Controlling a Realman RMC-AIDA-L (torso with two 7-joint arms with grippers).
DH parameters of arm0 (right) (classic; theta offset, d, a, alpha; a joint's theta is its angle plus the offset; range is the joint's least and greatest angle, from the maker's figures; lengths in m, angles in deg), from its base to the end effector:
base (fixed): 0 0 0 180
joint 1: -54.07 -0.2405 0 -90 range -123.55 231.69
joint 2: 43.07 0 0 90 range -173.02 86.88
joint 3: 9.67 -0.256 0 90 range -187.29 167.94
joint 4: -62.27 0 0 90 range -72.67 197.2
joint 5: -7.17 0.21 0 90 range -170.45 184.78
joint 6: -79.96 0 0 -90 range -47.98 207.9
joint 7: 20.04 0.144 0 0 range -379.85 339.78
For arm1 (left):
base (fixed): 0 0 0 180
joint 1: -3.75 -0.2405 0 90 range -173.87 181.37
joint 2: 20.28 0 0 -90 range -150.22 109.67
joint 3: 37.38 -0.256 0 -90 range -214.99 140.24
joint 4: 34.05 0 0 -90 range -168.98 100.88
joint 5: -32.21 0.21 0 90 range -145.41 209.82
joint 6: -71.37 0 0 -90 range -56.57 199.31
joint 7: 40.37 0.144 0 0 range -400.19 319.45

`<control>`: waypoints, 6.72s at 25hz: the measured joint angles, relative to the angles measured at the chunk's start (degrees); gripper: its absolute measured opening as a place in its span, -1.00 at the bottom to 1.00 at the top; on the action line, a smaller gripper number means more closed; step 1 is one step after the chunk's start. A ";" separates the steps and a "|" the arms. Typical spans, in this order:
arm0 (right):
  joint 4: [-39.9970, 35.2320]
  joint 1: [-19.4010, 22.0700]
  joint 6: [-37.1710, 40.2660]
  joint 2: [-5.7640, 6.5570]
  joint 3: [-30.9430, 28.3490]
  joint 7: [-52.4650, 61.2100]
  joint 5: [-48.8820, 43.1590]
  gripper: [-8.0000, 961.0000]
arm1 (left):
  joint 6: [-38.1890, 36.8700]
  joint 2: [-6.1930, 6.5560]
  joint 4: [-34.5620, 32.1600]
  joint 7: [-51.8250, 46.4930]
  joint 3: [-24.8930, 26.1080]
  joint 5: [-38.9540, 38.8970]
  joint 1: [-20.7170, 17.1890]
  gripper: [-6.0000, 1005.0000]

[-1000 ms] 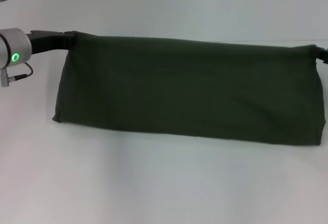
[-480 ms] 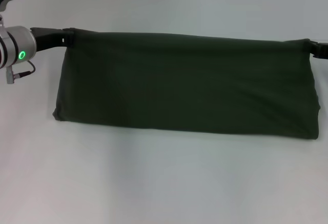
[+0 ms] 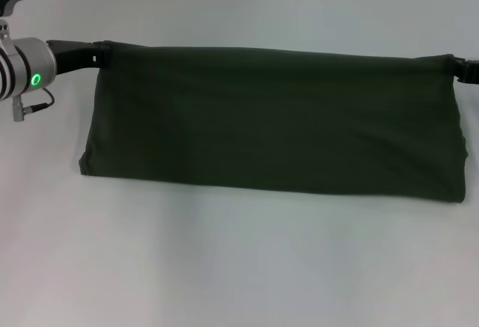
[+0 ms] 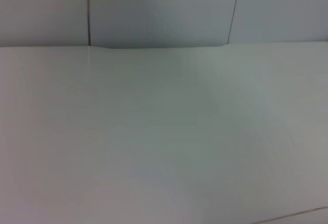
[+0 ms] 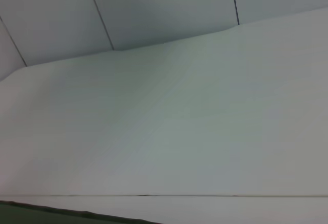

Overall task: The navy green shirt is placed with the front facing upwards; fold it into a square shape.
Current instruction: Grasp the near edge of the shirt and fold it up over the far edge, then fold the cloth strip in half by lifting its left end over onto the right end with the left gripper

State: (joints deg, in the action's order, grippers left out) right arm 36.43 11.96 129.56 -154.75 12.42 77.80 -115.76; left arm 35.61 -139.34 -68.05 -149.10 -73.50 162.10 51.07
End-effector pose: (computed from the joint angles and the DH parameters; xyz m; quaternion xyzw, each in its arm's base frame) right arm 0.3161 0.4405 0.0710 -0.7726 0.4412 0.1948 0.4129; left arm -0.2562 0.4748 0.0341 -0.7932 -0.3874 -0.1289 0.4518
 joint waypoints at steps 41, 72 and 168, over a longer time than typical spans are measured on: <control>-8.00 3.51 14.56 0.32 4.07 12.76 1.22 0.67 | -18.06 -2.18 -13.41 -7.57 -1.72 -2.10 -8.31 0.38; -13.02 14.86 31.71 3.09 4.06 23.05 -1.26 0.79 | -19.54 -4.29 -14.59 -9.93 -2.40 0.72 -19.32 0.36; -12.91 16.26 30.14 2.55 2.43 22.77 -0.89 0.79 | -15.73 -4.50 -17.43 -11.13 -5.97 2.29 -22.13 -0.81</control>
State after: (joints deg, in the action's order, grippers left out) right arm 23.52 28.23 159.70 -152.20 14.85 100.57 -116.65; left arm 19.88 -143.84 -85.48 -160.23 -79.47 164.39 28.94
